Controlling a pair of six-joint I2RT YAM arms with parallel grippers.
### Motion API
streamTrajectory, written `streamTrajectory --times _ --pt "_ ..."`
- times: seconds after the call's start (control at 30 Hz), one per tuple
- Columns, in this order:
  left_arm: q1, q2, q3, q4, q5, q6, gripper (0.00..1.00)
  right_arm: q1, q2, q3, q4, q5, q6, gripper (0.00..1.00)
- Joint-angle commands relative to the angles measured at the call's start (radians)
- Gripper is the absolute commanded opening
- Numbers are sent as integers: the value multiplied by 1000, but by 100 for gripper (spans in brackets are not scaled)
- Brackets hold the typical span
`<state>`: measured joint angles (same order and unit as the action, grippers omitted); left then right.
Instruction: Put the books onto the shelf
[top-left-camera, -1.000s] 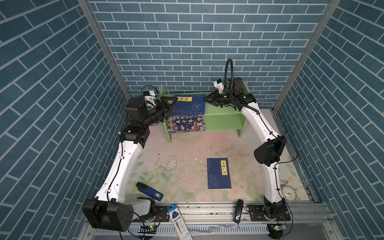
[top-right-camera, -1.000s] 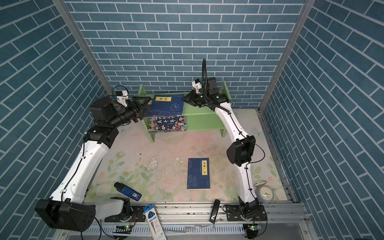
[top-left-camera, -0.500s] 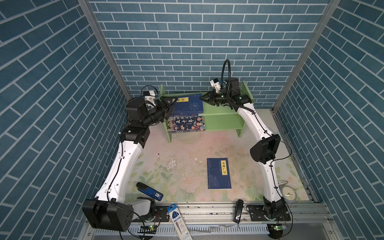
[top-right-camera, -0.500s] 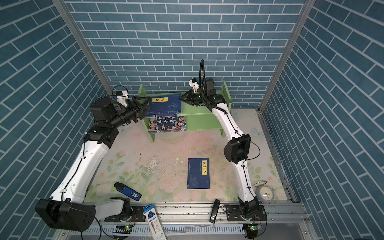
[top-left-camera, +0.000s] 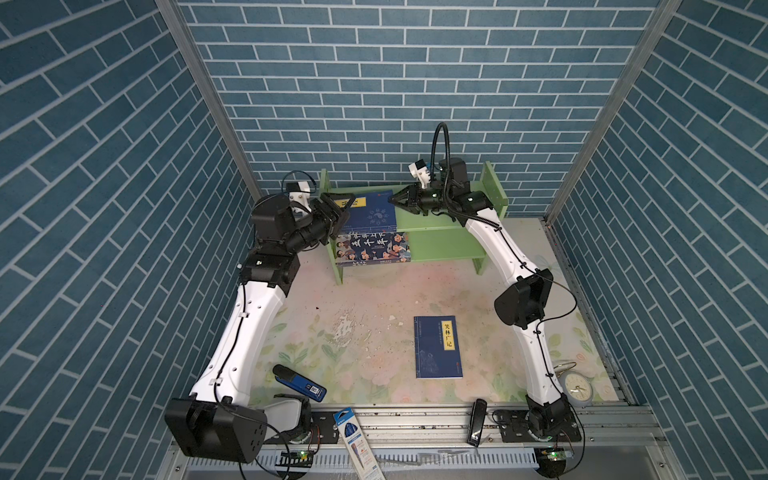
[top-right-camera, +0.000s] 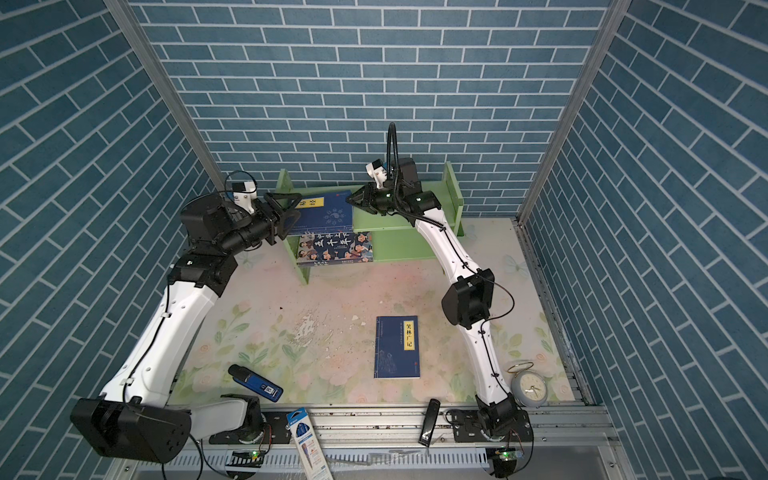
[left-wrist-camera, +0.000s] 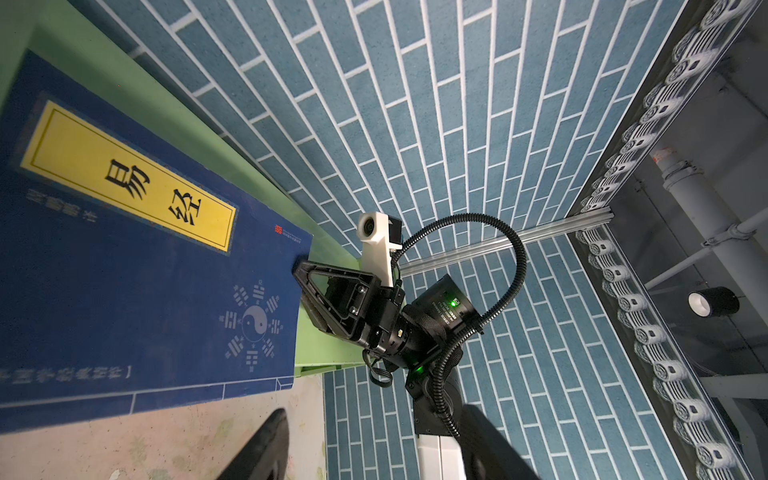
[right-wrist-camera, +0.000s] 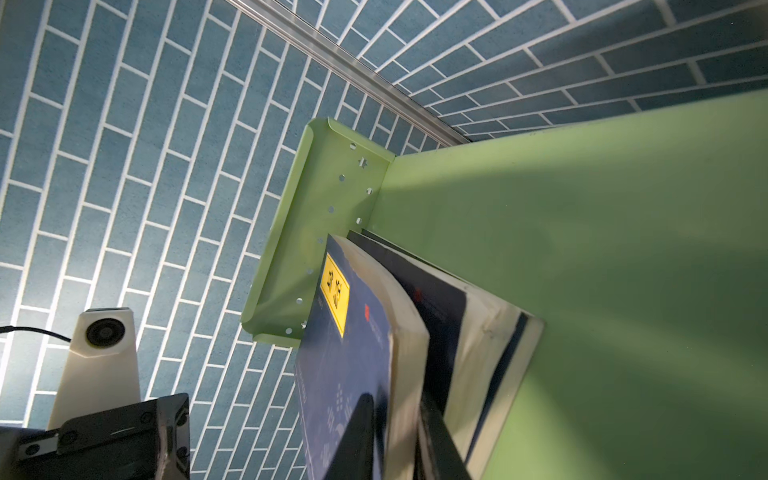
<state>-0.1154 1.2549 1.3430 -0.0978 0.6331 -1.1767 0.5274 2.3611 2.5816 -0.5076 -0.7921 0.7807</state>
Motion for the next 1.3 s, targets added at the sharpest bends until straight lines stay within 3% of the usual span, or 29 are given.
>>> streamTrajectory --times 0.0,0.23,0.83,1.03,1.17,1.27 --pt "5 -15 -7 28 11 0 67 2 5 34 12 47 5 17" --pt "5 -19 -12 26 14 -1 67 -4 -3 37 14 105 -7 17" --pt "6 -18 -30 33 9 -3 67 -1 23 39 83 86 80 18" --pt "6 -17 -29 -7 26 160 67 -1 -46 0 56 138 42 28" --pt "6 -16 -23 -60 34 285 68 -1 -108 -20 14 177 10 30" --pt "5 -8 -39 -44 31 313 68 0 -161 -75 -13 190 -14 30"
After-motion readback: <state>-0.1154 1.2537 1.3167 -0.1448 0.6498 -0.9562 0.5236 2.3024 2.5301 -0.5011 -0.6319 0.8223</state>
